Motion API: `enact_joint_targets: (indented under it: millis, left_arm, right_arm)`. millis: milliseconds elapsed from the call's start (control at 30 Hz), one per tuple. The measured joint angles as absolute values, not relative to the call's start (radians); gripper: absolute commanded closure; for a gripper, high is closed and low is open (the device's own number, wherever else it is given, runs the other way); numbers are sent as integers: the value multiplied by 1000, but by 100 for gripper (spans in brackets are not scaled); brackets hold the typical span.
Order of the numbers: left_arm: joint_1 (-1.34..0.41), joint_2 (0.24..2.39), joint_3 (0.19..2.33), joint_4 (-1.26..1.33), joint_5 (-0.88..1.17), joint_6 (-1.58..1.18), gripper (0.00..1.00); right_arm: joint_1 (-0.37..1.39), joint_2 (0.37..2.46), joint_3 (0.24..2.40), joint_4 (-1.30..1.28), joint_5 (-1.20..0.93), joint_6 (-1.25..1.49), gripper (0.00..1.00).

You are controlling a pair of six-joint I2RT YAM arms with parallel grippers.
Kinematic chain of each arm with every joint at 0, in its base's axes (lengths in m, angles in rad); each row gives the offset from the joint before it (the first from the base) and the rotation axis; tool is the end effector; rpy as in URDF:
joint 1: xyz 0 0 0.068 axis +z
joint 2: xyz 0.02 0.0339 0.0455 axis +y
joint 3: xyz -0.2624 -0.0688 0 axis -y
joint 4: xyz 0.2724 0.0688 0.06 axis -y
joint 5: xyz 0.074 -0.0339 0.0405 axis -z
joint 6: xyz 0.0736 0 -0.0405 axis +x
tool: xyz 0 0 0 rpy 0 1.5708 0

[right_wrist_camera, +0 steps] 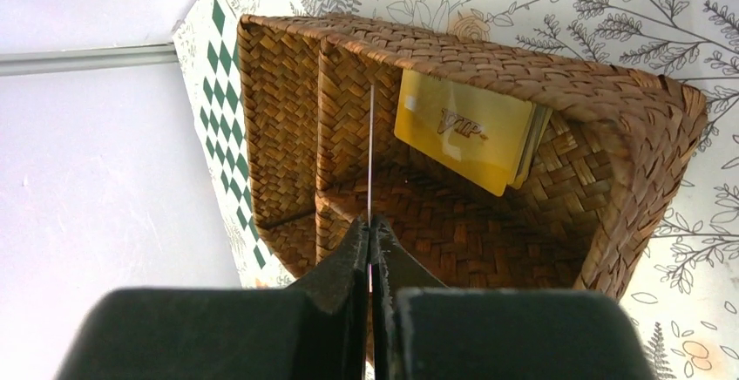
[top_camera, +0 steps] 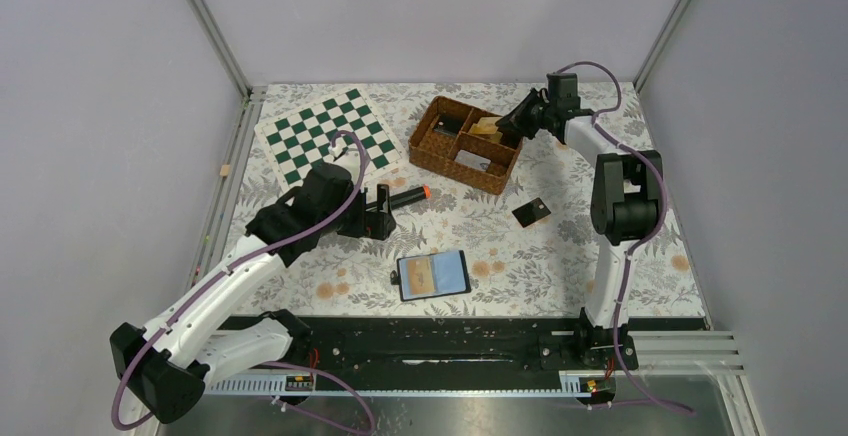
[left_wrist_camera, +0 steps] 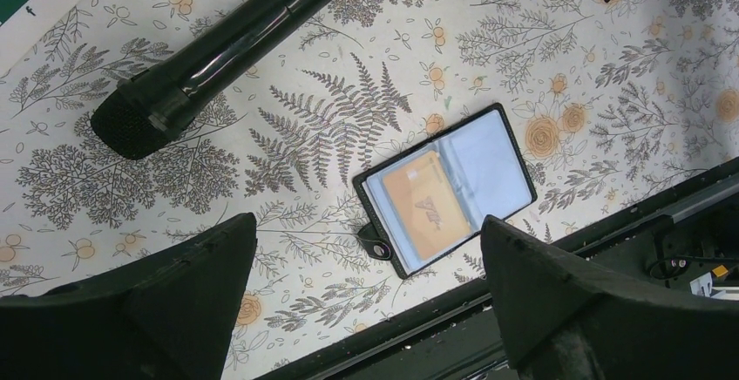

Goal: Take the credit cards out of the card holder
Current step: Place the credit card in the storage box.

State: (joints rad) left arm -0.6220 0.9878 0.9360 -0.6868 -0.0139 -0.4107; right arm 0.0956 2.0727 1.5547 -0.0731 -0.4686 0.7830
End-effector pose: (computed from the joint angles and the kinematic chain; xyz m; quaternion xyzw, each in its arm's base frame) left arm 0.2118 -0.1506 0.2790 0.0937 0.9098 -0.1940 0.3546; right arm 0.5230 0.0835 0.1830 0.1864 0.8449 0.3800 0.3271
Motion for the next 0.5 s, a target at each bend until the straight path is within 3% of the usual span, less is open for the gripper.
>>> enact_joint_targets:
  millis: [500]
  left_arm:
    - [-620,988,936,-687,-13,-411,1]
  right_arm:
    - [92,2161,1594,13,-464,874,100]
